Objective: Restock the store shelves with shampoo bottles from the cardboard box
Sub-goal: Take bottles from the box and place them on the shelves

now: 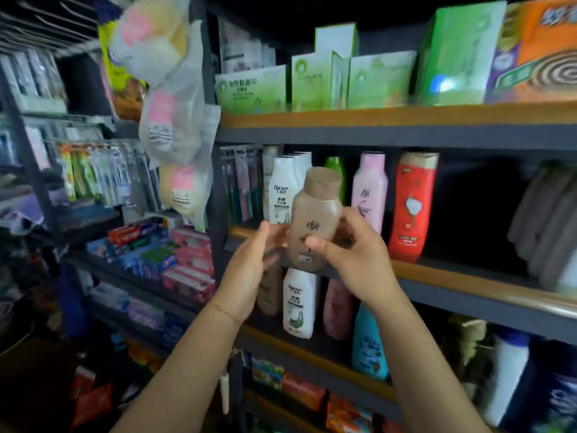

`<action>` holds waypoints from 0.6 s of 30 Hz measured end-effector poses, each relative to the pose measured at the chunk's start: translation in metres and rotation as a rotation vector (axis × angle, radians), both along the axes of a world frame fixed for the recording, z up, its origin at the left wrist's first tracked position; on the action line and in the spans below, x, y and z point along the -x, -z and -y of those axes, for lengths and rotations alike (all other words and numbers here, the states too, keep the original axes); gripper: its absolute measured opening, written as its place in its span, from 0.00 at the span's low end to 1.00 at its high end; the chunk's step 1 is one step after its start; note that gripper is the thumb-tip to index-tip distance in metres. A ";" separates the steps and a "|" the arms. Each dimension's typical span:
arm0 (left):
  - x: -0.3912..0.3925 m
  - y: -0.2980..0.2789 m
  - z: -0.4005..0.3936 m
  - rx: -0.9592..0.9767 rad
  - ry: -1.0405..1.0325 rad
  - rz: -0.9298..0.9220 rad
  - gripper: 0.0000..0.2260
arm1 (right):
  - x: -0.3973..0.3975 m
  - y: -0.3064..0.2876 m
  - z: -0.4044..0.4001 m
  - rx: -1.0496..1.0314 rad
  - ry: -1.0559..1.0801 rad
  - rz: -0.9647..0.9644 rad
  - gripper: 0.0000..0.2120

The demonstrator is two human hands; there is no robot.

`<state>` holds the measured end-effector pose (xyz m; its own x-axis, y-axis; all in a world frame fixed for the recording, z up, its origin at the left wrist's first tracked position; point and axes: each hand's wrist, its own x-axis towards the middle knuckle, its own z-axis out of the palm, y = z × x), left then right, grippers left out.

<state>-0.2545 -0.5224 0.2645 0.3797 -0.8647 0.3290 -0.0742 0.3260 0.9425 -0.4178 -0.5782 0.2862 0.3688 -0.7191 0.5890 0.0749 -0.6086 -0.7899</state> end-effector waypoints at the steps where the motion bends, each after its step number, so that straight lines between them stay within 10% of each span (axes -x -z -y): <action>1: -0.003 -0.001 0.008 -0.002 -0.066 0.083 0.14 | 0.003 -0.007 0.004 0.031 0.047 0.031 0.16; 7: -0.005 0.010 0.045 0.047 -0.141 0.739 0.17 | 0.009 -0.024 0.028 0.159 0.293 0.007 0.16; 18: 0.040 -0.017 0.069 -0.025 0.014 0.542 0.22 | 0.031 -0.021 0.057 0.152 0.452 -0.165 0.18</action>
